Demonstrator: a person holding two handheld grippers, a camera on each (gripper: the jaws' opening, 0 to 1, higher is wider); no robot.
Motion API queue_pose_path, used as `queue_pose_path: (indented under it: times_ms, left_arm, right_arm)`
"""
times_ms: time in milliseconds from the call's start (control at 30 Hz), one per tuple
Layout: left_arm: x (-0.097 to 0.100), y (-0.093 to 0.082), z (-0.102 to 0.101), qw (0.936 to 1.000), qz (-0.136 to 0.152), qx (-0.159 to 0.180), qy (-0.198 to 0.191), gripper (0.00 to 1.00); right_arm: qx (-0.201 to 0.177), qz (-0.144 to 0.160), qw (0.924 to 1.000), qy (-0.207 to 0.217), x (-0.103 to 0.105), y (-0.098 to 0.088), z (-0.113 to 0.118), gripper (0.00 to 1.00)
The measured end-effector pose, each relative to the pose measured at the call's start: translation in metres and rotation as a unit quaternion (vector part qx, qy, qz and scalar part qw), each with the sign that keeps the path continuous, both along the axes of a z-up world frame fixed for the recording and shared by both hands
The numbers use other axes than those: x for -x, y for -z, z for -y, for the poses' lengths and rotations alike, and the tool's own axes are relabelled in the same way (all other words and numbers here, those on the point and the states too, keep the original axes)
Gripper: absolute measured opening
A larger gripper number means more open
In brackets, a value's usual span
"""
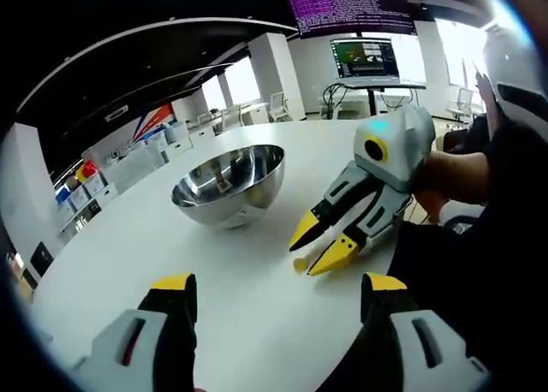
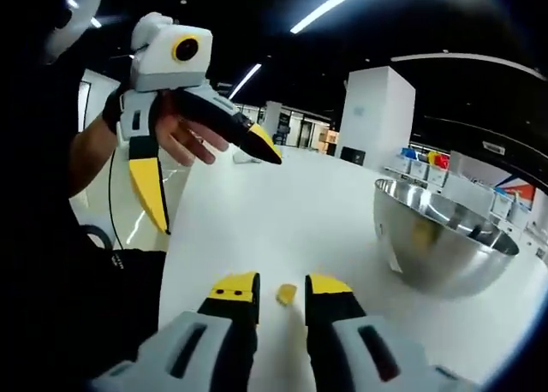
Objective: Pick up the QQ candy scattered on the table and place it into the stainless steel bowl on the table
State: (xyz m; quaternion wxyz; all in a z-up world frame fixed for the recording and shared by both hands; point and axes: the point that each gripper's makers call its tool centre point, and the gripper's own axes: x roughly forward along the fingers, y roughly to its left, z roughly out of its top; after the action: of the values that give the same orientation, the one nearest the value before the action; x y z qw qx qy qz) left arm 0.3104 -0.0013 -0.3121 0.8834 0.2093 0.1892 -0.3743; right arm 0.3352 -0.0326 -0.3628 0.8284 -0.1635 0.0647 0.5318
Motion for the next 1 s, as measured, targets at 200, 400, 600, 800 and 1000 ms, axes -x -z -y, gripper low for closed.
queue_pose_path:
  times_ms: [200, 400, 600, 800, 1000]
  left_arm:
    - [0.0, 0.001, 0.001, 1.0, -0.001, 0.0, 0.002, 0.78]
    - [0.0, 0.001, -0.001, 1.0, -0.002, -0.001, 0.001, 0.78]
    - [0.0, 0.004, 0.0, 1.0, -0.004, 0.0, 0.001, 0.78]
    - [-0.001, 0.005, 0.0, 1.0, -0.005, -0.001, 0.002, 0.77]
    - [-0.001, 0.005, 0.0, 1.0, -0.005, 0.0, 0.003, 0.77]
  right_arm:
    - [-0.009, -0.007, 0.9999, 0.007, -0.003, 0.001, -0.003, 0.18]
    - [0.004, -0.001, 0.9999, 0.015, -0.006, 0.005, -0.003, 0.15]
    - [0.008, 0.0, 0.9999, 0.014, -0.005, 0.008, -0.004, 0.13]
    - [0.013, -0.001, 0.9998, 0.017, -0.007, 0.011, -0.002, 0.11]
    - [0.013, 0.002, 0.9998, 0.016, -0.006, 0.012, -0.004, 0.11]
